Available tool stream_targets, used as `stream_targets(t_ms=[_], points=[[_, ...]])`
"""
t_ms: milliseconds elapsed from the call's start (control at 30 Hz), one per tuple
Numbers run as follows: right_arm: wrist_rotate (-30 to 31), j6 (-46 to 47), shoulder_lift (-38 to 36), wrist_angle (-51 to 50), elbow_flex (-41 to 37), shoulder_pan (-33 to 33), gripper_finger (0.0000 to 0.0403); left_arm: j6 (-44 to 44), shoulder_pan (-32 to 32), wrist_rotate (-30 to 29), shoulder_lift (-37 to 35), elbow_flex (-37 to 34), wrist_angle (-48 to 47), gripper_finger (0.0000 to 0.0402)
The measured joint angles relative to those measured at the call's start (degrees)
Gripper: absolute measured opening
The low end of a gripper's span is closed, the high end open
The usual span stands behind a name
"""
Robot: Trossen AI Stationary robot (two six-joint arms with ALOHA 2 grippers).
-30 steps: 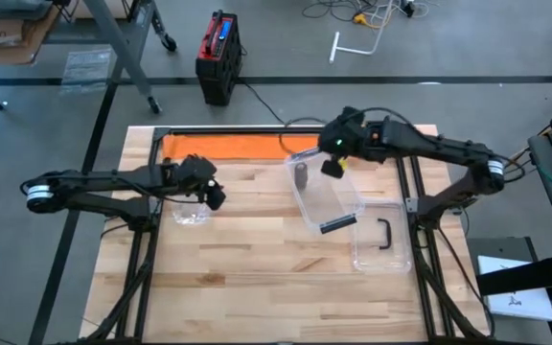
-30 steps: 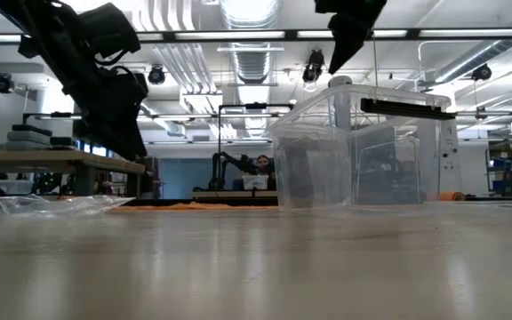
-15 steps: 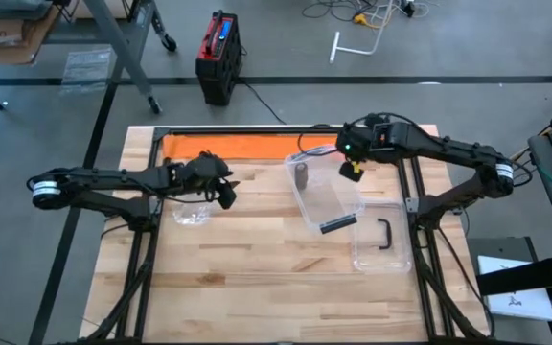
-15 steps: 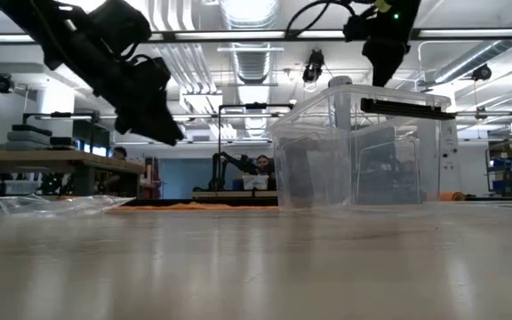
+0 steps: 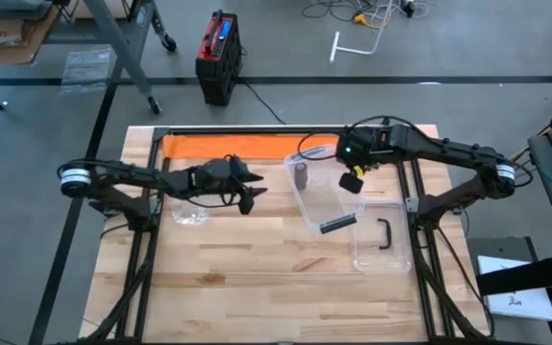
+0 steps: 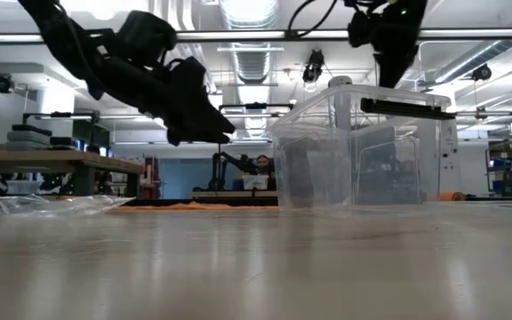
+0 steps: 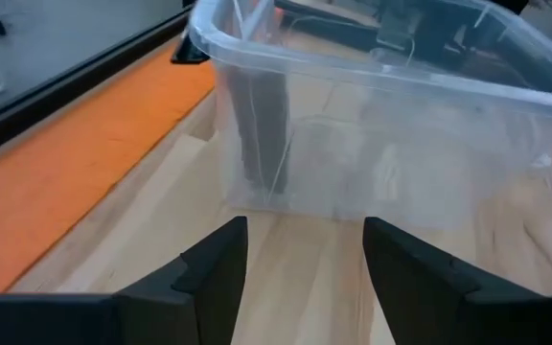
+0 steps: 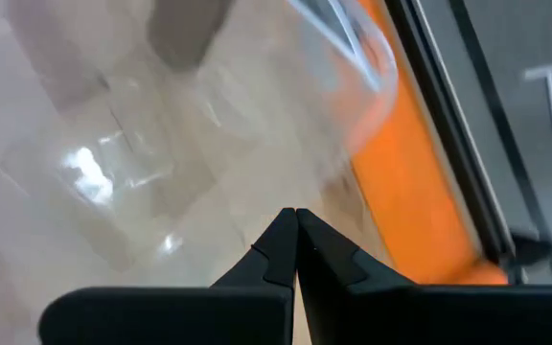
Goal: Roll bandage
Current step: Move the transparent lid to the middle right of the table
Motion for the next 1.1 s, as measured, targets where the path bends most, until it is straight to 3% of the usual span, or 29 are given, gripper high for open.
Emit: stream_targets(t_ms=[167,300,400,500,733,933,1100], points=[[0.60,7.34,-2.41,-7.07,-0.31,1.70,0.0002,2.47,-0.12,0.60,5.71,3.06,1.72,0.0196],[0.10,12.68,-4.51,-8.03,-1.60,4.58,0.0002,6.07,-0.32,4.89,8.96,5.29,1.77,0.0184],[-1.19,17.20,-5.49,-8.15,-3.26,7.55,0.0002,8.67,-0.53,8.85,9.30,5.58,1.24,0.0178],[-1.38,22.51,-6.44,-9.23,-5.36,11.61,0.0002,9.78,-0.49,8.97,7.98,4.66,1.48,0.0175],[-2.93,30.72,-7.39,-10.00,-11.05,24.44,0.0002,9.24,-0.61,8.28,6.63,2.43,1.54,0.0169],[-2.45,42.07,-7.62,-9.50,-14.70,38.66,0.0002,3.81,-2.30,7.91,6.65,2.13,1.60,0.0158],[0.20,49.94,-7.60,-2.00,-20.62,48.87,0.0002,3.38,-6.23,4.21,6.65,1.49,1.23,0.0148]])
